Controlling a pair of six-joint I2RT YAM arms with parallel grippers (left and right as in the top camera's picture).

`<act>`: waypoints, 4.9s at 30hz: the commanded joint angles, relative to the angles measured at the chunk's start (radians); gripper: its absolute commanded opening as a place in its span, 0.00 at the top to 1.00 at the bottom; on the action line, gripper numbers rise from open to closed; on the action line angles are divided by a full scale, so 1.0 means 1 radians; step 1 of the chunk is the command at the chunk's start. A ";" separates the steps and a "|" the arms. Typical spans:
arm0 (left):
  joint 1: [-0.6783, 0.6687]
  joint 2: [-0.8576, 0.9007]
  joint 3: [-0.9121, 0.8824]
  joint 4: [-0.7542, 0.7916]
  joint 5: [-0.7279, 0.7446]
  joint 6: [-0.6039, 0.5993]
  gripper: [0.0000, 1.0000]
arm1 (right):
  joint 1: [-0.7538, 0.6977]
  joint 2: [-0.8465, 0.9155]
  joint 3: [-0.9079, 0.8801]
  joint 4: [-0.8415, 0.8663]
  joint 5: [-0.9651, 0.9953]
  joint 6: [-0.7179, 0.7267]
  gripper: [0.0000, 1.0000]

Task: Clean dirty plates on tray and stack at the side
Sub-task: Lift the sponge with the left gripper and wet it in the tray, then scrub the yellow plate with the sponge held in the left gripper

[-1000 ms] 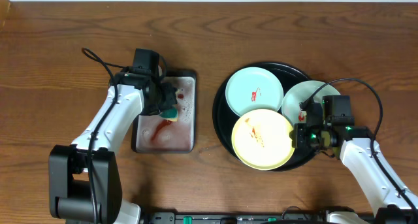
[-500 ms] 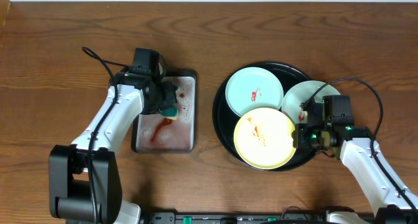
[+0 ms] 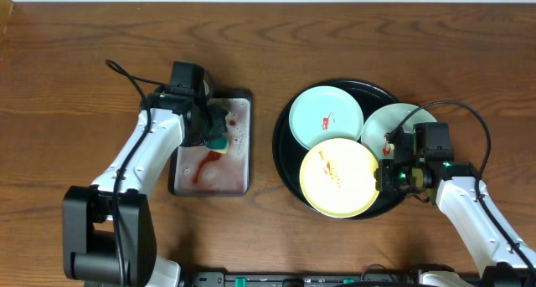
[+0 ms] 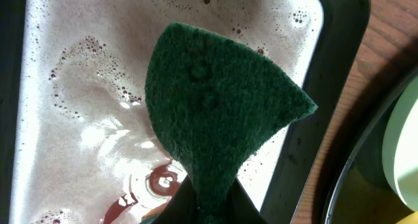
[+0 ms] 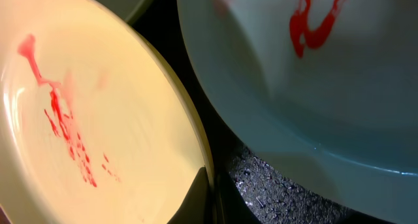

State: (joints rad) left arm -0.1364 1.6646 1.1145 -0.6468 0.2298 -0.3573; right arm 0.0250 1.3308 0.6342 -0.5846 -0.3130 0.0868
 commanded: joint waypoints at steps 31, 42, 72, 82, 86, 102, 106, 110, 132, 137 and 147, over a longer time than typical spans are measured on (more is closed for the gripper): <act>0.021 -0.323 -0.004 0.102 -0.047 0.048 0.92 | 0.010 0.005 0.002 -0.009 0.010 0.002 0.99; -0.035 -0.179 -0.068 0.011 -0.051 0.048 0.93 | 0.010 0.005 0.001 -0.009 0.010 0.002 0.99; -0.200 0.034 -0.069 0.066 -0.065 -0.068 0.93 | 0.010 0.005 0.002 -0.009 0.010 0.002 0.99; -0.200 -0.028 0.017 -0.034 -0.130 0.002 0.93 | 0.010 0.005 0.002 -0.009 0.010 0.002 0.99; -0.217 -0.069 0.105 -0.093 -0.114 0.050 0.93 | 0.016 0.005 0.002 -0.009 0.009 0.002 0.99; -0.625 0.028 0.114 0.193 -0.002 -0.124 0.92 | 0.087 0.005 0.002 0.000 0.035 0.077 0.99; -0.676 0.076 0.114 0.194 -0.001 -0.186 0.93 | 0.087 0.005 0.002 0.002 0.035 0.078 0.99; -0.737 0.121 0.114 0.229 0.043 -0.206 0.92 | 0.087 0.005 0.002 0.002 0.035 0.093 0.99; -0.704 0.118 0.126 0.124 -0.132 -0.192 0.93 | 0.087 0.005 0.002 -0.006 0.035 0.092 0.99; -0.762 0.132 0.123 0.175 -0.119 -0.233 0.93 | 0.087 0.005 0.002 -0.006 0.035 0.092 0.99; -0.816 0.183 0.095 0.211 -0.118 -0.311 0.93 | 0.087 0.005 0.002 -0.006 0.035 0.092 0.99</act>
State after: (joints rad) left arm -0.9508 1.8122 1.2163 -0.4377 0.1097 -0.6296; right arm 0.1059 1.3308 0.6342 -0.5892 -0.2779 0.1753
